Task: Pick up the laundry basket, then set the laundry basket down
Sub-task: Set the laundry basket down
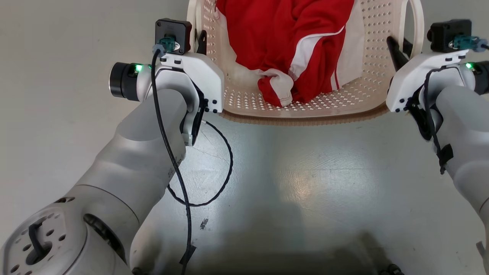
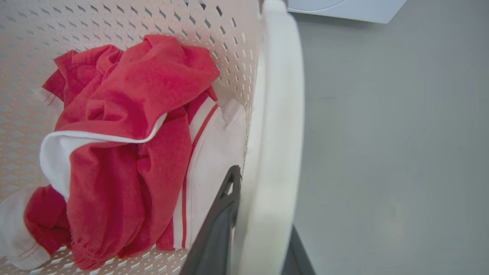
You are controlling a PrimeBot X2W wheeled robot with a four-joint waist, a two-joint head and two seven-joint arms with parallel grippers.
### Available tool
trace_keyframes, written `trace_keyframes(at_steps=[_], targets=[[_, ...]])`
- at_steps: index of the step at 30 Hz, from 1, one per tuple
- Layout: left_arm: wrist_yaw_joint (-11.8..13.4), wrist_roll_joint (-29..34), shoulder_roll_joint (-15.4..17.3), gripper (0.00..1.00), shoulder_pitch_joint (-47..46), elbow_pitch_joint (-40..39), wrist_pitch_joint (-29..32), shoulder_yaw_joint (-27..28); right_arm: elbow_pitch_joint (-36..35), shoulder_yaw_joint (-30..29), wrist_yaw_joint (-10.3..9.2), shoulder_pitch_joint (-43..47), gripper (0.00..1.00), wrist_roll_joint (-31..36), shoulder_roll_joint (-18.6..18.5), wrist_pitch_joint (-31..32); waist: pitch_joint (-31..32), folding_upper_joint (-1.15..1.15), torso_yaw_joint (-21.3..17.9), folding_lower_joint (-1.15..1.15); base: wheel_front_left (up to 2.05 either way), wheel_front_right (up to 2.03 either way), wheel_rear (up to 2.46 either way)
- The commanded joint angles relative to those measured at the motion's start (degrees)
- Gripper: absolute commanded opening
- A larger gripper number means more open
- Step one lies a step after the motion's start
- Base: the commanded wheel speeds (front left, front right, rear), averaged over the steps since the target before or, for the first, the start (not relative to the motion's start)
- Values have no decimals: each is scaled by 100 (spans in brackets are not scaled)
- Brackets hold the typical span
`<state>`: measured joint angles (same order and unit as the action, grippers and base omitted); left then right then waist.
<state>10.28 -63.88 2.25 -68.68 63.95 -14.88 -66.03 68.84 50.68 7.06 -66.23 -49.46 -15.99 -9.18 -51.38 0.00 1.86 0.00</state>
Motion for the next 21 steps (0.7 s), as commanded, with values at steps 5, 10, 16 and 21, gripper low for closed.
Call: trace_keyframes(at_steps=[5, 10, 16, 21], targets=[[-63, 211, 63, 0, -105, -79, -11, 153, -43, 114, 43, 32, 0, 17, -34, -197, -102, 0, 18, 0, 0, 0, 0], [-56, 337, 63, 0, -91, -61, -11, 273, -19, 134, 43, 37, 0, -9, 2, -223, -154, 0, 20, 0, 0, 0, 0], [-105, 466, 63, 0, -125, 36, -11, 389, -18, 155, 43, 61, 0, -59, 46, -247, -179, 0, -4, 0, 0, 0, 0], [-132, 509, 63, 0, -133, 62, -11, 448, -12, 172, 43, 69, 0, -93, 66, -240, -193, 0, -10, 0, 0, 0, 0]])
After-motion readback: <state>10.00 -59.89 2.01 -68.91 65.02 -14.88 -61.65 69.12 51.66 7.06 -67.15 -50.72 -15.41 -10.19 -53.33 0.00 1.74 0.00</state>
